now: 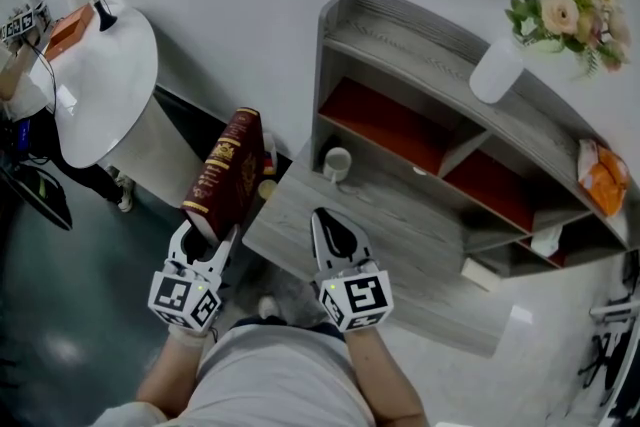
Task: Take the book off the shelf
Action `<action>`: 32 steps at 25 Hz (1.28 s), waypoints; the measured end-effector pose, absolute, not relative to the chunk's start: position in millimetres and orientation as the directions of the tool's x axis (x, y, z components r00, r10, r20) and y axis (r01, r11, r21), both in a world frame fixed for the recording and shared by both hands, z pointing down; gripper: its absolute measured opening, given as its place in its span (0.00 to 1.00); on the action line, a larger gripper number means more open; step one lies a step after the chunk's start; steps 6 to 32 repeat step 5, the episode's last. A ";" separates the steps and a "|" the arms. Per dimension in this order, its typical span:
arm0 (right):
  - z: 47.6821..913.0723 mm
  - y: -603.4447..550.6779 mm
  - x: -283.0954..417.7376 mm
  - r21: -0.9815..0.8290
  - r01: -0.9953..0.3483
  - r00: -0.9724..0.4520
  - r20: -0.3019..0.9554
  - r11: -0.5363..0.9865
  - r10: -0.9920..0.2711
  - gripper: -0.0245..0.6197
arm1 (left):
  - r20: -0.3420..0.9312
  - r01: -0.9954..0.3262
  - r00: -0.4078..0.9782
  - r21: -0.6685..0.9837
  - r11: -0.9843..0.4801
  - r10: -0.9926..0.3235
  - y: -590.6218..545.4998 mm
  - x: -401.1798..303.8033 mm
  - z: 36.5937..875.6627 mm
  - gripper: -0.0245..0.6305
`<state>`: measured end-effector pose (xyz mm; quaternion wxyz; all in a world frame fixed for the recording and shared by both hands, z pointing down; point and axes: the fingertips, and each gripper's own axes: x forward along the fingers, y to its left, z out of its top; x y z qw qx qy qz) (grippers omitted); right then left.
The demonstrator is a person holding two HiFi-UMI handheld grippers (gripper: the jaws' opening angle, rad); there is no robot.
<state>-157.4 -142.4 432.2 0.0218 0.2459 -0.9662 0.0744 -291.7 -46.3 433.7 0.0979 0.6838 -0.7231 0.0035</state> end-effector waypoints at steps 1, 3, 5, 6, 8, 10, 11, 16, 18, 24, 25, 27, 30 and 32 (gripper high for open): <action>432.0 -142.6 -157.5 -0.132 -0.479 -0.878 0.077 0.868 -0.473 0.07 | 0.147 -0.990 -0.045 0.129 0.064 -0.988 -46.5 -291.7 433.7 0.40; 432.1 -142.6 -157.8 -0.131 -0.479 -0.878 0.079 0.868 -0.473 0.07 | 0.148 -0.990 -0.044 0.128 0.063 -0.988 -46.5 -291.9 434.0 0.40; 432.8 -142.4 -157.9 -0.133 -0.480 -0.877 0.084 0.867 -0.472 0.07 | 0.148 -0.990 -0.042 0.129 0.062 -0.988 -46.6 -292.0 434.4 0.40; 432.8 -142.4 -157.9 -0.133 -0.480 -0.877 0.084 0.867 -0.472 0.07 | 0.148 -0.990 -0.042 0.129 0.062 -0.988 -46.6 -292.0 434.4 0.40; 432.8 -142.4 -157.9 -0.133 -0.480 -0.877 0.084 0.867 -0.472 0.07 | 0.148 -0.990 -0.042 0.129 0.062 -0.988 -46.6 -292.0 434.4 0.40; 432.8 -142.4 -157.9 -0.133 -0.480 -0.877 0.084 0.867 -0.472 0.07 | 0.148 -0.990 -0.042 0.129 0.062 -0.988 -46.6 -292.0 434.4 0.40; 432.8 -142.4 -157.9 -0.133 -0.480 -0.877 0.084 0.867 -0.472 0.07 | 0.148 -0.990 -0.042 0.129 0.062 -0.988 -46.6 -292.0 434.4 0.40; 432.8 -142.4 -157.9 -0.133 -0.480 -0.877 0.084 0.867 -0.472 0.07 | 0.148 -0.990 -0.042 0.129 0.062 -0.988 -46.6 -292.0 434.4 0.40; 432.8 -142.4 -157.9 -0.133 -0.480 -0.877 0.084 0.867 -0.472 0.07 | 0.148 -0.990 -0.042 0.129 0.062 -0.988 -46.6 -292.0 434.4 0.40; 432.8 -142.4 -157.9 -0.133 -0.480 -0.877 0.084 0.867 -0.472 0.07 | 0.148 -0.990 -0.042 0.129 0.062 -0.988 -46.6 -292.0 434.4 0.40; 432.8 -142.4 -157.9 -0.133 -0.480 -0.877 0.084 0.867 -0.472 0.07 | 0.148 -0.990 -0.042 0.129 0.062 -0.988 -46.6 -292.0 434.4 0.40; 432.8 -142.4 -157.9 -0.133 -0.480 -0.877 0.084 0.867 -0.472 0.07 | 0.148 -0.990 -0.042 0.129 0.062 -0.988 -46.6 -292.0 434.4 0.40; 432.8 -142.4 -157.9 -0.133 -0.480 -0.877 0.084 0.867 -0.472 0.07 | 0.148 -0.990 -0.042 0.129 0.062 -0.988 -46.6 -292.0 434.4 0.40; 432.8 -142.4 -157.9 -0.133 -0.480 -0.877 0.084 0.867 -0.472 0.07 | 0.148 -0.990 -0.042 0.129 0.062 -0.988 -46.6 -292.0 434.4 0.40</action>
